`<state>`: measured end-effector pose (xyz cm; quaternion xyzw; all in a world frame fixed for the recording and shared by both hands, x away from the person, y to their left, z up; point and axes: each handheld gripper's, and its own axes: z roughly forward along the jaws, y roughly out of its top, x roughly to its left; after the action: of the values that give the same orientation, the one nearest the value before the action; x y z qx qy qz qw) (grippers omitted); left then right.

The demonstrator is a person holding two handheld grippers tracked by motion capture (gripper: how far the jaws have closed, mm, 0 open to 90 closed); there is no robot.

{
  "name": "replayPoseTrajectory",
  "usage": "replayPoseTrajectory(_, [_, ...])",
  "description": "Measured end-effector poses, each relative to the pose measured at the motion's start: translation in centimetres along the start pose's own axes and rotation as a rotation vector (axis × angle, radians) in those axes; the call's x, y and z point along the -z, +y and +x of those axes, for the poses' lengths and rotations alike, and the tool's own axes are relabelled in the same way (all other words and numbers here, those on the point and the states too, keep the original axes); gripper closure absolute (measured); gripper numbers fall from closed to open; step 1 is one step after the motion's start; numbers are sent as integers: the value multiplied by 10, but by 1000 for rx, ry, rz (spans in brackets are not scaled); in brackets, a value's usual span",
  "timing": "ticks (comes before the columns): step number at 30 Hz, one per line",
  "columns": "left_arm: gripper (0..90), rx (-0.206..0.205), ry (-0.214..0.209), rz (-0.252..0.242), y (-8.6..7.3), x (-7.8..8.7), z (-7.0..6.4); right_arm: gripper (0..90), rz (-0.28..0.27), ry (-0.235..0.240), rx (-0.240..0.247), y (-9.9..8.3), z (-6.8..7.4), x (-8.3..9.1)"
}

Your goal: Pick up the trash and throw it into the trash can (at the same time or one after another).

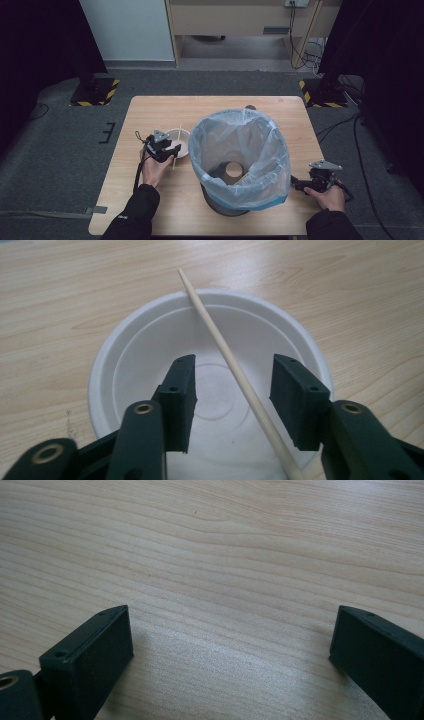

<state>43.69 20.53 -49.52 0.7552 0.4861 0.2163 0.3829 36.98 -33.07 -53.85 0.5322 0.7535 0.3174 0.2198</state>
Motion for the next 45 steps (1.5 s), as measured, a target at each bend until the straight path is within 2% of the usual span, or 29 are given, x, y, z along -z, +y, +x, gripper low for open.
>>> replayPoseTrajectory(8, [683, 14, 7, 17, -1, 4, 5, 38, 0, 0, 0, 0, 0, 0])
replayPoseTrajectory(20, [808, 28, 9, 49, -2, 7, 12, 38, -1, 0, 1, 0, 0, 0])
replayPoseTrajectory(26, [849, 40, 18, 55, -2, 10, 16, 38, 0, 0, 0, 0, 0, 0])
replayPoseTrajectory(33, [853, 42, 5, 45, -2, 12, 17, 38, 0, 0, 0, 0, 0, 0])
replayPoseTrajectory(37, [853, 47, -7, 13, 3, 19, 17, 38, 0, 0, 0, 0, 0, 0])
replayPoseTrajectory(42, [853, 52, -21, -61, 12, 38, 18, 39, 0, 0, 0, 0, 0, 0])
replayPoseTrajectory(45, [853, 56, -29, -122, 17, 53, 19, 40, -1, -1, 1, 0, 0, 0])
